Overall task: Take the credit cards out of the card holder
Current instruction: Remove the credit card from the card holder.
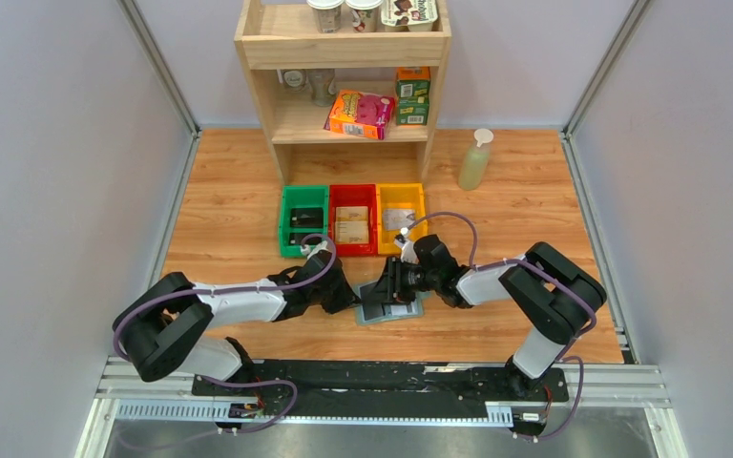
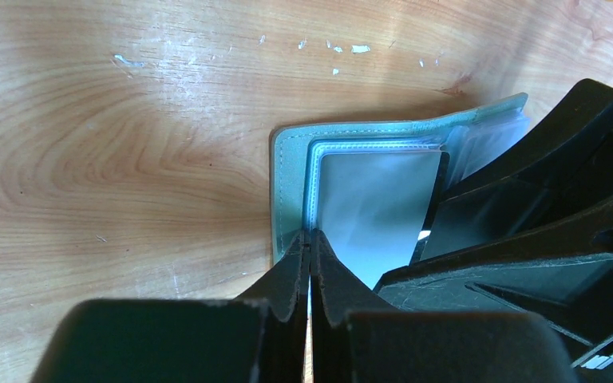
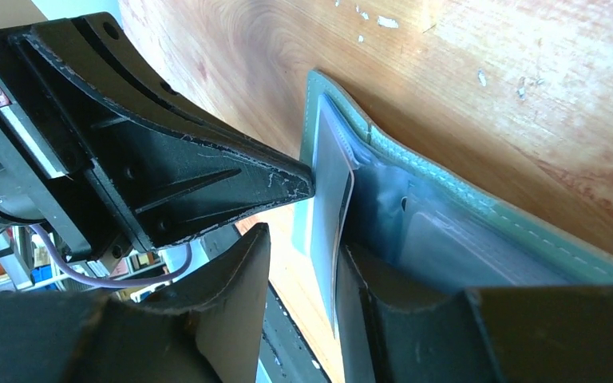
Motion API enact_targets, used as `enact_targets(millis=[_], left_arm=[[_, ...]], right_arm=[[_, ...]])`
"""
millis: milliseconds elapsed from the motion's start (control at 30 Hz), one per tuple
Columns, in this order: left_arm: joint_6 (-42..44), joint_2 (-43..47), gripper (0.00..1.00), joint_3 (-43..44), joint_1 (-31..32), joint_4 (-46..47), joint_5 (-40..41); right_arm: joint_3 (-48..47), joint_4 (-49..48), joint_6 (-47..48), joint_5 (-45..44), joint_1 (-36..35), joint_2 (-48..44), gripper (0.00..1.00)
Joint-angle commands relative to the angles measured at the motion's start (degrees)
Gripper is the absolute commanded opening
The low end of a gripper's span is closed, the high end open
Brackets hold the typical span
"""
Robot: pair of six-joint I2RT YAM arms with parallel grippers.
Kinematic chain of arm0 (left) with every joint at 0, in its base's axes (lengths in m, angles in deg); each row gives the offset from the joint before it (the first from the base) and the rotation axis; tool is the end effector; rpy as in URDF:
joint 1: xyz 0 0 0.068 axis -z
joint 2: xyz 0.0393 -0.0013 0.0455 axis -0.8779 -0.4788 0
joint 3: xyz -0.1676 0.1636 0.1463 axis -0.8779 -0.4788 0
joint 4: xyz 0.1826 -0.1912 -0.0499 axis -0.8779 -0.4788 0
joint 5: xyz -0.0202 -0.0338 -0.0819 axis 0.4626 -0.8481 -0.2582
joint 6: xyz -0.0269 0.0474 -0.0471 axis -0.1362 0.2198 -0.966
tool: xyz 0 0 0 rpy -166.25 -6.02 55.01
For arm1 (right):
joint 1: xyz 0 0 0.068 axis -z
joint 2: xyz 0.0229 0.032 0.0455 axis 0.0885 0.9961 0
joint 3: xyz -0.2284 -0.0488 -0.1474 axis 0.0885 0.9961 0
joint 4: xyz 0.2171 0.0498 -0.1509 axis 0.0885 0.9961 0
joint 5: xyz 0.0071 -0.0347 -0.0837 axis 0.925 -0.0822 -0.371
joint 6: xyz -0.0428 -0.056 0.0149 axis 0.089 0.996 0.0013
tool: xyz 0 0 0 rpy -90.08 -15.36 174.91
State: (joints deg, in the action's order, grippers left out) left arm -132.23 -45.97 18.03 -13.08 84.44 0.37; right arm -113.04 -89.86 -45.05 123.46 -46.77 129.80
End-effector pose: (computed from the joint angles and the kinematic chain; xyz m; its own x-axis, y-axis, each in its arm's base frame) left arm 0.1726 -0.1947 0.1125 -0.8779 -0.4203 -0.2295 -0.1997 0.7569 -0.6222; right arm 0.2061 0.2277 0.0965 -0.9763 0.0035 -0.2162 -0.1810 0.5341 0.8258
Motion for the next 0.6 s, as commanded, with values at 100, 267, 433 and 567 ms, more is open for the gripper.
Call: enact_targets(millis=[100,267,433,567], left_arm=[[1.4,-3.04,0.0,0.55,0.55,-2.3,0.27],[1.23,-3.39,0.0,0.37,0.64,-2.3,0.27],[1.31,-4.19,0.0,0.64,0.47,-2.47,0.1],[1.58,-3.84,0.0,0.9,0.55,-2.56,0.27]], right_arm=[[0.48,-4.49,-2.14,4.51,2.48,-0.82,0.38],[1.89,-5.21,-2.24,5.22,3.81,-2.75,0.34],[2.68,-5.12,-1.89,5.4,4.86,-3.02,0.31],[3.38,-6.26,-2.33,6.19,5.48,-3.02,0.28]])
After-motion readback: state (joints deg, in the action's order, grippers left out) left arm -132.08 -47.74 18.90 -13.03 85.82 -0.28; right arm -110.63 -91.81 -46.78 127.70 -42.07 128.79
